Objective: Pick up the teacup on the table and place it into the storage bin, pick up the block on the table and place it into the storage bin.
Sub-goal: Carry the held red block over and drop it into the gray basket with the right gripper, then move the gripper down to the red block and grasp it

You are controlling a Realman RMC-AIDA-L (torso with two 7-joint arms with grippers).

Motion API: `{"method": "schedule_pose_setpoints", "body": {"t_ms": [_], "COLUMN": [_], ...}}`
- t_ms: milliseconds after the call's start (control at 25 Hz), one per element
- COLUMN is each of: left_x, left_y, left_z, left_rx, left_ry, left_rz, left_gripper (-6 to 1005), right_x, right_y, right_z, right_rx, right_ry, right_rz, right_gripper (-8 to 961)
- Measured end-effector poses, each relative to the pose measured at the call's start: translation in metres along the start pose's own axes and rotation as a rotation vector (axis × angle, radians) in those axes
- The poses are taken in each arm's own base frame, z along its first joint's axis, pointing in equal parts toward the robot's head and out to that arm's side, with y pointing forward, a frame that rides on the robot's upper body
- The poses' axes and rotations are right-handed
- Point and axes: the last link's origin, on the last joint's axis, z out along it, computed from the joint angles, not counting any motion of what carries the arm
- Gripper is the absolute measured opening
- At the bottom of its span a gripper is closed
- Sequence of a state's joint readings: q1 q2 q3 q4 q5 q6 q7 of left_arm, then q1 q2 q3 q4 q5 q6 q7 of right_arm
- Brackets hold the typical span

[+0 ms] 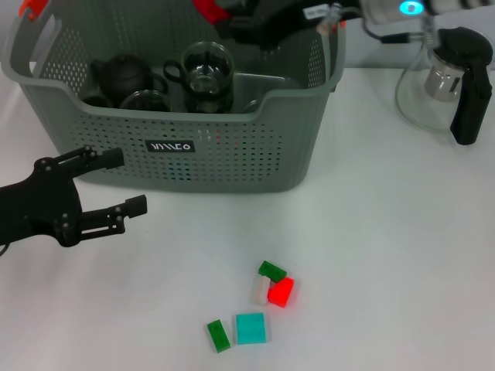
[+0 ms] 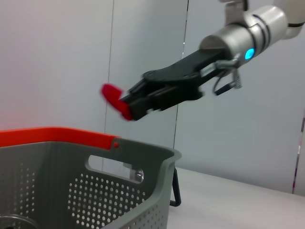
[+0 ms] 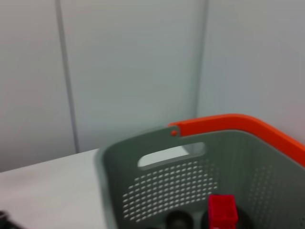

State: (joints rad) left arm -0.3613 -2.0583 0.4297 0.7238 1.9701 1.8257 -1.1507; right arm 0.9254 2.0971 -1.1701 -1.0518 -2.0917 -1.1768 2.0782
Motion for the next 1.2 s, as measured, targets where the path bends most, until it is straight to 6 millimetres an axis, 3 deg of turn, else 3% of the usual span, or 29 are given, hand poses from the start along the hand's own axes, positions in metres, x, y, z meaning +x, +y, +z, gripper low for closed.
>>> {"method": "schedule_pose_setpoints", "body": {"t_ms": [280, 520, 720, 840, 1200], "left_x": [0.002, 0.004, 0.004, 0.005, 0.004], "left_y": [-0.001, -0.001, -0.001, 0.0, 0.0], "left_z": [-0.002, -0.002, -0.002, -0.002, -0.002], "left_rx": [-0.002, -0.006, -0.009, -0.015, -0.017], "left_ry": [-0.001, 0.003, 0.005, 0.008, 0.008], "left_rz": [0.007, 0.011, 0.008, 0.008, 0.01], "left_gripper": [842, 842, 842, 842, 842], "right_x": [0.0, -0.001, 0.001, 0.013, 0.072], "right_y": [-0.008, -0.007, 0.007, 0.021, 0.062], "right_z": [0.028, 0.027, 0.009, -0.009, -0.053], "right_rx": [0.078, 0.101, 0.03, -0.042, -0.263], "right_ry": [0.023, 0.005, -0.056, -0.052, 0.281], "right_rz": [0.017, -0.006, -0.023, -0.06, -0.084], "right_gripper": [201, 373, 623, 827, 923]}}
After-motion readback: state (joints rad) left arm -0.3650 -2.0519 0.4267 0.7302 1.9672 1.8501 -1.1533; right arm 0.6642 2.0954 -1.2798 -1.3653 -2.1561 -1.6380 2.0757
